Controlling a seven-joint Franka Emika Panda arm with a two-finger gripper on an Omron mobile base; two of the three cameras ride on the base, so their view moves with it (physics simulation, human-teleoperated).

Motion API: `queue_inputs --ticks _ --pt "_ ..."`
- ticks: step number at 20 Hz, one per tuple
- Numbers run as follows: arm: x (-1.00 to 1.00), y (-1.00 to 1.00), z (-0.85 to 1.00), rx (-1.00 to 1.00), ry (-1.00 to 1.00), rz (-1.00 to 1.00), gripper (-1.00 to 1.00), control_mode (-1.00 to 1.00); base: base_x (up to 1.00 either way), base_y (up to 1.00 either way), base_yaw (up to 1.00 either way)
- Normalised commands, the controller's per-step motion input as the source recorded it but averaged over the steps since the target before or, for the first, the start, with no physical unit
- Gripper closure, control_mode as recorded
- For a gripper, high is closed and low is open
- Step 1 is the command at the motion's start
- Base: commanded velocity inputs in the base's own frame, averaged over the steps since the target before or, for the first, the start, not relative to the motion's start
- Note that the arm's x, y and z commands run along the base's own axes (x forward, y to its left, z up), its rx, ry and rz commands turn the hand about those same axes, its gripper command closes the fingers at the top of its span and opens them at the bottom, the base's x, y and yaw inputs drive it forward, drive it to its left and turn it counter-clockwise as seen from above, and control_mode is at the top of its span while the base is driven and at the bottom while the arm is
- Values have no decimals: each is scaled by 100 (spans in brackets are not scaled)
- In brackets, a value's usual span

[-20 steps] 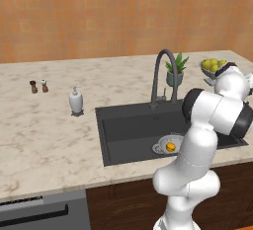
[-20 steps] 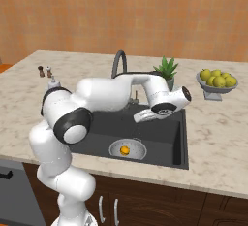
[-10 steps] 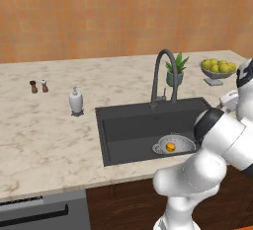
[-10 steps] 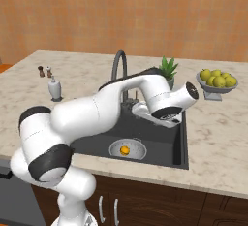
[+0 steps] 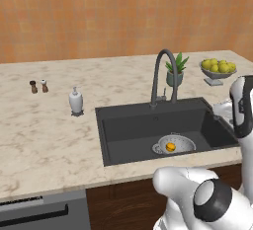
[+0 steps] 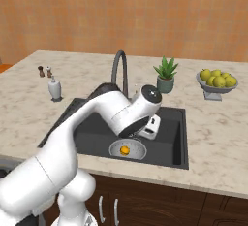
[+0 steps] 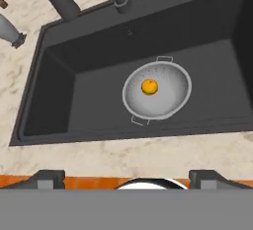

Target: Put the colander in the sink, put the tangerine in the colander, and turn on the sink faucet and pour water over the colander.

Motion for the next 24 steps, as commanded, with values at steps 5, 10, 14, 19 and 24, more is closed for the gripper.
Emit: queue_inputs --ticks 5,10,14,19,24 --pt "-26 88 1 -27 0 -27 -100 -100 0 0 0" --pt "0 -18 0 -22 0 -21 -100 -100 0 0 0" --pt "0 -66 0 -19 0 -13 -100 -100 0 0 0" --pt "1 -55 0 -14 0 -8 -100 -100 0 0 0" --pt "2 -52 6 -3 0 -2 -100 -100 0 0 0"
